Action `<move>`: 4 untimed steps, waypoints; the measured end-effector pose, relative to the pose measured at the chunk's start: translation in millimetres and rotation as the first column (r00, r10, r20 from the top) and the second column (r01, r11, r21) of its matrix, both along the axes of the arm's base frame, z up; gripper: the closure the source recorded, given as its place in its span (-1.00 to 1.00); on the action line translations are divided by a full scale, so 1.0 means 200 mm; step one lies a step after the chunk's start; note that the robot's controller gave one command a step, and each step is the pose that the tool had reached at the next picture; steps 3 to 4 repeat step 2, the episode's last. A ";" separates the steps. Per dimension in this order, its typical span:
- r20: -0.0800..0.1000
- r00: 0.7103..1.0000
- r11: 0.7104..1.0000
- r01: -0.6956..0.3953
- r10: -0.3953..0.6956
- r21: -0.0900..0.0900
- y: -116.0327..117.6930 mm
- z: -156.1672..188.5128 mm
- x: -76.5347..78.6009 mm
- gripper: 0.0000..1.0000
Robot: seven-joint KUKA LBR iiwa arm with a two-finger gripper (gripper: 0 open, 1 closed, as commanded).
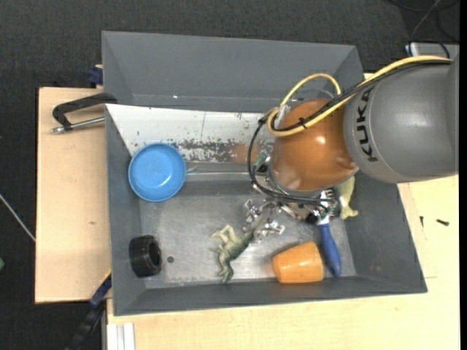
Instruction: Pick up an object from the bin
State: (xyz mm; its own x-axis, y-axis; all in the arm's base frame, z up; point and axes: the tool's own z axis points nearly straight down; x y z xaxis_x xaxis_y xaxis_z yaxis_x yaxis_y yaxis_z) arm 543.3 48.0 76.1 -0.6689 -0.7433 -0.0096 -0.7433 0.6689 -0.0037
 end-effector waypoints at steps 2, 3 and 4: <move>0.005 0.995 0.995 0.100 -0.100 0.000 0.16 0.92 -0.07 1.00; 0.005 0.995 0.995 0.100 -0.100 0.000 0.16 0.92 -0.07 1.00; 0.005 0.995 0.995 0.100 -0.100 0.000 0.16 0.92 -0.07 1.00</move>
Offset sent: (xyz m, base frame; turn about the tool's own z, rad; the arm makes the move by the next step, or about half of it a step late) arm -0.0172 0.0214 0.1024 0.0508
